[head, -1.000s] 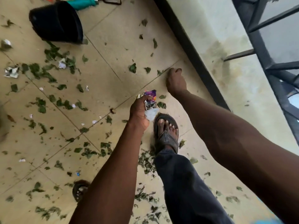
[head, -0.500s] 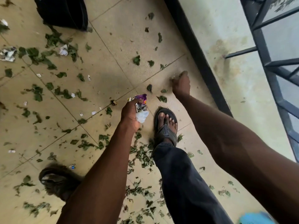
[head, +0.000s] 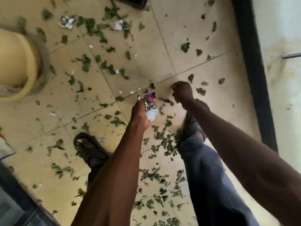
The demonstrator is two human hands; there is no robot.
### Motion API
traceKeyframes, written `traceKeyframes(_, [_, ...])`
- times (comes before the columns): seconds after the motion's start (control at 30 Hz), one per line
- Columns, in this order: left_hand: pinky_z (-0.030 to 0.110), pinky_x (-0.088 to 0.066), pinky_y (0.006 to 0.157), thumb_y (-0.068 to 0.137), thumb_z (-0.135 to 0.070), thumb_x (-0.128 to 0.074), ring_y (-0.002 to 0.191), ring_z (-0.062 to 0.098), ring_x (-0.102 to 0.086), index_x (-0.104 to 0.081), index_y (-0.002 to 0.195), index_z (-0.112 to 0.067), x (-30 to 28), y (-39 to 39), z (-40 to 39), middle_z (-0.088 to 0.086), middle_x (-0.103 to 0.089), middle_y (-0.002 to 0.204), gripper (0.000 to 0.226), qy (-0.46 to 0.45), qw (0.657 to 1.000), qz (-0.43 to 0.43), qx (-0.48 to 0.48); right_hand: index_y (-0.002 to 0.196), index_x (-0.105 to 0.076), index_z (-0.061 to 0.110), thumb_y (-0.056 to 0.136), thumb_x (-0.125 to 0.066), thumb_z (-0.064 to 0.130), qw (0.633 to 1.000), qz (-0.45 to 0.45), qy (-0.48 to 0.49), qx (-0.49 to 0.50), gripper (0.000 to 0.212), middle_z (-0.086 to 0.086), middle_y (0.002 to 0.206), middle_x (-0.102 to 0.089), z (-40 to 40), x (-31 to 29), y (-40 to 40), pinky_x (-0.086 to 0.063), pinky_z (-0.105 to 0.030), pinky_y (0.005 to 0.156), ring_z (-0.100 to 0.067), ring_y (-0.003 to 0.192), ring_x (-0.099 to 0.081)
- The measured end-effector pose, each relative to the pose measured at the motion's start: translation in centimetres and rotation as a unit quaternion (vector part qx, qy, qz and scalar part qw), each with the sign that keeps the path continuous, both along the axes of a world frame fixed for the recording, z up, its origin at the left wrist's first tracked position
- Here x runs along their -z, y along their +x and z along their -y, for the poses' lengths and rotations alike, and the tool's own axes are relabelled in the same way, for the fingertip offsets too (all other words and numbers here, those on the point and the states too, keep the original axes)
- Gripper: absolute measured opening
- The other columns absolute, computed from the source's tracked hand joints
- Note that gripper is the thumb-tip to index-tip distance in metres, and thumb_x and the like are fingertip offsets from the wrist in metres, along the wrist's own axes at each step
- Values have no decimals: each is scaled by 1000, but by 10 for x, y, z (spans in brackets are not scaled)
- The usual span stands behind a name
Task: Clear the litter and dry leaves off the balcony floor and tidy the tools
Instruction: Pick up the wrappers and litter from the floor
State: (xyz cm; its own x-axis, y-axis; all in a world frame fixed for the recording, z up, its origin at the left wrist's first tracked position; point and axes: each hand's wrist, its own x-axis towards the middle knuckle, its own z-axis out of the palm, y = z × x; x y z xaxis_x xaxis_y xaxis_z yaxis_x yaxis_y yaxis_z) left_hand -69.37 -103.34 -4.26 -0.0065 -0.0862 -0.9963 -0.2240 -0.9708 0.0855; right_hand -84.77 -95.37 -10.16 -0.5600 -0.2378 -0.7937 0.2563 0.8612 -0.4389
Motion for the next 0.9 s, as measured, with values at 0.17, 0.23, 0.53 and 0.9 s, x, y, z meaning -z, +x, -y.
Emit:
traceKeyframes(0.17, [15,-35,42,94,-23,-47,35,6,-48,-62,45,-18,2,66,25,-8,-54,45,52,1,999,-1,-49,99,-60,1,85,-46,0,987,17,-17,-160,20,-26,87,-68,56,-6,99,-38,-28,50,-29,65,-59])
traceKeyframes(0.23, [15,-36,42,94,-27,-47,35,7,-50,-61,42,-17,5,87,38,-6,-53,44,54,7,997,-15,-71,108,-57,0,84,-46,-1,967,-41,-27,-251,26,-26,101,-66,73,-4,119,-41,-35,66,-39,89,-62])
traceKeyframes(0.53, [25,-47,69,95,-17,-50,47,12,-48,-56,59,-14,27,143,65,-5,-50,41,36,11,992,-10,-128,129,-39,5,97,-36,7,937,-142,65,-313,32,-23,127,-53,87,31,141,-43,-41,86,-40,111,-55])
traceKeyframes(0.9, [33,-48,93,93,-15,-54,61,17,-49,-57,91,-11,14,149,64,2,-49,73,5,9,989,-21,-143,100,-54,-8,97,-42,10,950,-134,-33,-281,22,-30,92,-60,79,17,165,-28,-33,59,-41,81,-57])
